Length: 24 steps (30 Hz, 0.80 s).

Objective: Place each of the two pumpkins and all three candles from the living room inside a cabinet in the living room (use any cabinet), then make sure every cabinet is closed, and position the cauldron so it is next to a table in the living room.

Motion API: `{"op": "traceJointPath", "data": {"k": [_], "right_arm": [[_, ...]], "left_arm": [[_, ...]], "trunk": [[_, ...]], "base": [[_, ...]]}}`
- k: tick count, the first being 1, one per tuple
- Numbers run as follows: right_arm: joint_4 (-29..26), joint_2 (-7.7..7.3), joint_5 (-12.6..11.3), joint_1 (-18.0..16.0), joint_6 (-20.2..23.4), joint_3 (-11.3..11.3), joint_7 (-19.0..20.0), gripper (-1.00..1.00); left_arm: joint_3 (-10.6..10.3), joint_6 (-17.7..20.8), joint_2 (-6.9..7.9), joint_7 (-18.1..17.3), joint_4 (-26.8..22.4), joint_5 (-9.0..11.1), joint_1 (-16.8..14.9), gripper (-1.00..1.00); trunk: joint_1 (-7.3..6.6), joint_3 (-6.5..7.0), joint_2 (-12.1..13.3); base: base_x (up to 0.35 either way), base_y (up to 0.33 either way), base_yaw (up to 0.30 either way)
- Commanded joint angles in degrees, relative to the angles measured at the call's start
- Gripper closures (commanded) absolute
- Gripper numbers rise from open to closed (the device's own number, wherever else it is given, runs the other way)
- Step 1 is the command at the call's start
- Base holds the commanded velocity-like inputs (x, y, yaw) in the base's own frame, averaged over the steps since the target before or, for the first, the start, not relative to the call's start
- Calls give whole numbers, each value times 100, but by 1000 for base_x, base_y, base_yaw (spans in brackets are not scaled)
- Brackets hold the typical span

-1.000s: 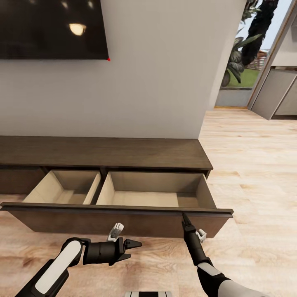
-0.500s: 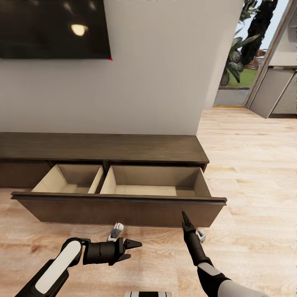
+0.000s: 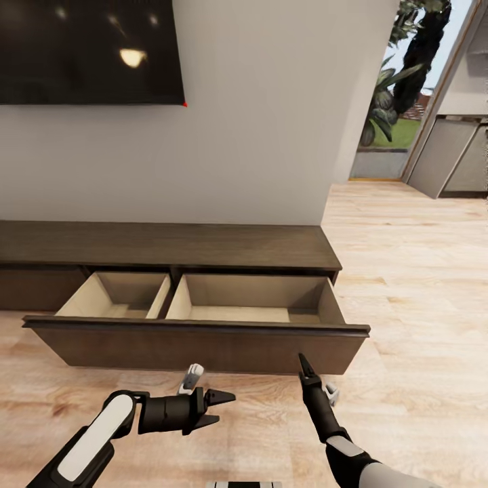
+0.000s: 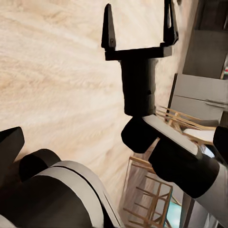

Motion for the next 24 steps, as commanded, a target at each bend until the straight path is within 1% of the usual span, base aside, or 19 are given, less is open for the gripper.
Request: {"op": "traceJointPath", "data": {"k": [1, 3, 4, 5, 8, 9, 11, 12, 13, 14, 16, 17, 19, 22, 24], "right_arm": [[131, 2, -5, -4, -45, 51, -51, -100], [380, 2, 120, -4, -33, 54, -131, -100], [475, -2, 285, 2, -25, 53, -146, -100], [495, -2, 345, 4, -23, 52, -146, -100], [552, -5, 805, 18, -16, 57, -114, -100], [557, -5, 905, 19, -16, 57, -110, -100], [569, -25, 1379, 21, -10, 54, -102, -100], [574, -47, 1590, 21, -8, 53, -97, -100], [576, -73, 1754, 22, -11, 52, -93, -100], [576, -86, 1817, 22, -13, 52, -92, -100], [577, -127, 1993, 22, -12, 52, -104, -100], [577, -129, 2010, 24, -15, 51, -114, -100], [575, -136, 2064, 29, -6, 51, -148, -100], [575, -141, 2100, 31, 10, 51, -178, -100], [578, -151, 2186, 31, 5, 51, -183, -100]], "left_arm": [[-7, 6, 4, 6, -3, 10, -4, -100], [-7, 6, 11, 14, -4, 14, -4, -100], [-7, 6, 18, 18, -4, 16, -4, -100], [-5, 6, 22, 19, -4, 16, -4, -100], [-5, 6, 32, 36, -4, 17, -4, -100], [-6, 6, 32, 40, -4, 15, -4, -100], [-6, 2, 34, 62, 4, 4, -4, -100], [1, 0, 36, 84, 19, -1, -4, -100], [13, -1, 38, 119, 31, -6, -4, -100], [19, -1, 41, 142, 38, -8, -4, -100], [38, -2, 43, 285, 61, -14, -4, -100], [31, -4, 28, 408, 69, -15, -4, -100], [9, -4, -16, 849, 81, 9, -4, -100], [41, -3, -17, 980, 83, 22, -4, -100], [49, -3, -14, 1001, 83, 25, -4, -100]], "trunk": [[-4, 18, 0], [-9, 63, 2], [-11, 85, 4], [-14, 107, 5], [-22, 174, 9], [-24, 196, 10], [-29, 240, 13], [-32, 262, 14], [-34, 284, 16], [-37, 306, 17], [-80, 342, 96], [-102, 360, 136], [-146, 396, 217], [-212, 450, 337], [-256, 486, 417]], "base": [[0, 0, 0], [0, 0, 0], [0, 0, 0], [0, 0, 0], [0, 0, 0], [0, 0, 0], [0, 0, 0], [0, 0, 0], [0, 0, 0], [0, 0, 0], [0, 0, 0], [0, 0, 0], [0, 0, 0], [0, 0, 0], [0, 0, 0]]}}
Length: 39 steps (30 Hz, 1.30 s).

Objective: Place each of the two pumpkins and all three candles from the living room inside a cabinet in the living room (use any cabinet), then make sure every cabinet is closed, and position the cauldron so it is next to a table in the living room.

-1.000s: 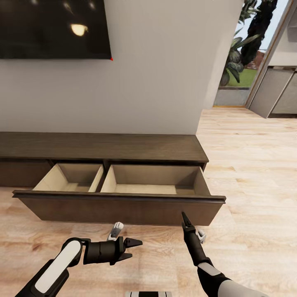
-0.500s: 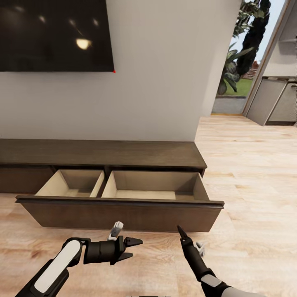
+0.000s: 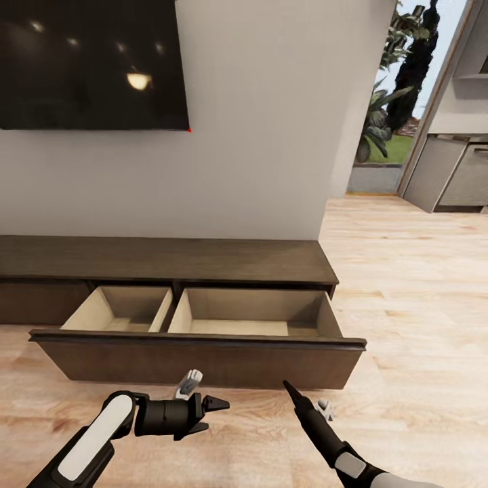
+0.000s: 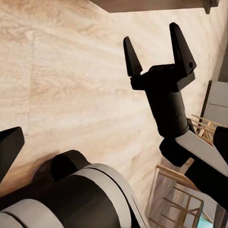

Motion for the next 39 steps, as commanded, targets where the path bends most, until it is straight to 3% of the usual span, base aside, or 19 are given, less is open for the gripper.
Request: {"op": "traceJointPath", "data": {"k": [1, 5, 23, 30, 39], "right_arm": [[28, -12, 32, -10, -59, 47, 24, -100], [28, -46, 143, -3, -91, 47, -1, -100], [18, -45, 235, -1, -92, 52, -51, -100], [14, -31, 551, -1, -89, 48, -51, -100], [14, -9, 604, -1, -84, 47, -72, -100]], "left_arm": [[-10, 3, 3, 62, -5, 58, -4, -100], [-44, 3, -7, 83, -5, 59, -4, -100], [-26, 3, -8, 88, -5, 54, -4, -100], [5, 1, 13, 88, -5, 51, -4, -100], [20, -3, 0, 88, 190, 51, -4, -100]], "trunk": [[-24, 13, 39], [-111, 85, 200], [-507, 408, 922], [-661, 535, 1202], [-858, 699, 1563]], "base": [[0, 0, 0], [0, 0, 0], [0, 0, 0], [0, 0, -2], [0, 0, -7]]}}
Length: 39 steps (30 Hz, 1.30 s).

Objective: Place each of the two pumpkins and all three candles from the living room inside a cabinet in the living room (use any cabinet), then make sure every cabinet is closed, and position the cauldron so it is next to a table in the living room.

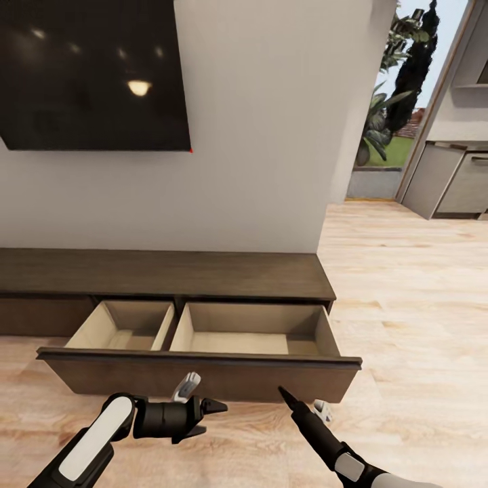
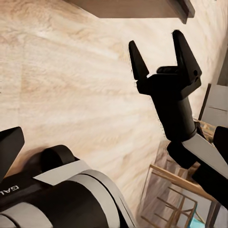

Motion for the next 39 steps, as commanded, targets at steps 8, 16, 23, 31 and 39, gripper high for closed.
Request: {"op": "traceJointPath", "data": {"k": [8, 16, 23, 31, 39], "right_arm": [[27, -30, -34, -10, -70, 48, -114, -100], [26, 4, -34, -10, -77, 48, -676, -100], [26, 12, -27, -10, -80, 48, -1037, -100], [26, 7, -31, -10, -84, 49, -1067, -100], [26, 12, -36, -10, -85, 48, -1101, -100]], "left_arm": [[-49, -1, -42, 61, 583, 39, -12, -100], [-46, -242, -22, 676, 1339, -170, -78, -100], [-43, -813, -152, 916, 1382, -1266, -91, -100], [-49, -902, -254, 931, 1300, -1549, -96, -100], [-63, -906, -465, 940, 1294, -1654, -93, -100]], "trunk": [[-177, 139, 320], [-353, 283, 641], [-507, 408, 921], [-682, 552, 1242], [-858, 696, 1563]], "base": [[0, 0, 41], [-220, 0, 72], [-227, 0, 99], [-19, 0, 141], [-101, 0, 149]]}}
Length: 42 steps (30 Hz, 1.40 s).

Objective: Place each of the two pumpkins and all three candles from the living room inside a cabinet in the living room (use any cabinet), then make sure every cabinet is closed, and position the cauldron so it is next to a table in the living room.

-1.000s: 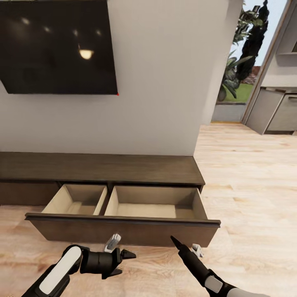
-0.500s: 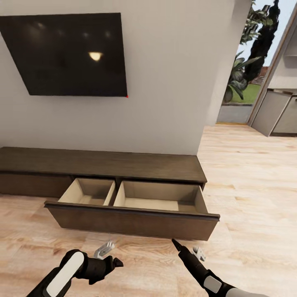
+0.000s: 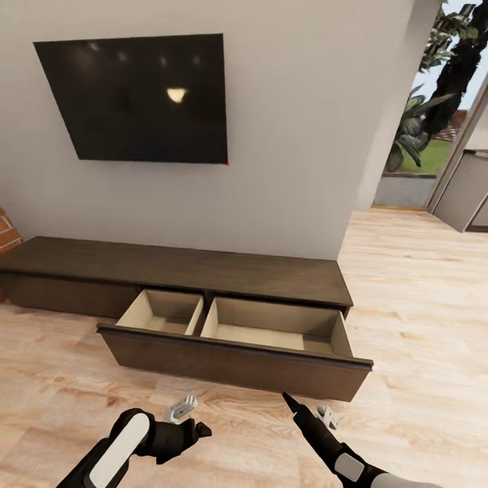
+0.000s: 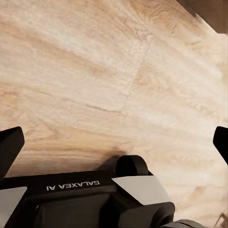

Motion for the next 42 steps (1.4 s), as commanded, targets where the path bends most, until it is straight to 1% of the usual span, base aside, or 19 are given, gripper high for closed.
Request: {"op": "traceJointPath", "data": {"k": [1, 3, 5, 9, 17, 21, 25, 31, 34, 35, 36, 38, 40, 41, 42], "right_arm": [[27, 4, -29, -9, -44, 49, 12, -100], [27, 4, -29, -9, -41, 49, -42, -100], [27, 4, -26, -9, -38, 49, -83, -100], [27, 4, -26, -9, -42, 49, -107, -100], [27, 4, -25, -9, -44, 51, -189, -100], [27, 4, -21, -9, -44, 58, -202, -100], [27, 4, -27, -9, -45, 55, -316, -100], [27, 4, -21, -9, -52, 65, -422, -100], [27, 4, -20, -9, -52, 66, -640, -100], [27, 4, -20, -9, -51, 66, -726, -100], [27, 4, -15, -9, -48, 66, -860, -100], [25, 4, -2, -9, -38, 66, -1117, -100], [23, 4, 4, -9, -35, 66, -1291, -100], [23, 4, 5, -9, -37, 66, -1334, -100], [23, 4, 10, -9, -36, 66, -1386, -100]], "left_arm": [[-18, 0, -50, 55, -6, -10, -6, -100], [-19, 1, -161, 57, -5, -195, -5, -100], [-16, 6, -215, 53, -5, -386, -4, -100], [-12, 13, -241, 37, -5, -510, -4, -100], [-15, 7, -240, 48, -45, -557, -4, -100], [2, 10, -202, 28, -59, -560, -4, -100], [62, 17, -186, -25, -82, -544, -3, -100], [140, 15, -157, -11, -92, -557, -4, -100], [145, 11, -135, 18, -87, -565, -6, -100], [148, 10, -109, 23, -86, -565, -8, -100], [151, 9, -47, 31, -85, -564, -10, -100], [154, 15, 108, 45, -84, -562, -21, -100], [173, 11, 306, 53, -77, -561, -79, -100], [230, 10, 389, 55, -73, -561, -98, -100], [397, 6, 489, 57, -60, -564, -117, -100]], "trunk": [[-25, 13, 39], [-69, 49, 119], [-69, 49, 119], [-69, 49, 119], [-69, 49, 119], [-69, 49, 119], [-69, 49, 119], [-201, 157, 360], [-267, 211, 480], [-289, 229, 520], [-311, 247, 560], [-355, 283, 640], [-399, 314, 721], [-421, 327, 761], [-443, 340, 801]], "base": [[-209, 0, 152], [-229, 0, 155], [-247, 0, 161], [-258, 0, 190], [-270, 0, 259], [-66, 0, 275], [-9, 0, 277], [-1, 0, 282], [0, 0, 289], [0, 0, 291], [0, 0, 292], [0, 0, 293], [0, 0, 283], [0, 0, 264], [0, 0, 240]]}}
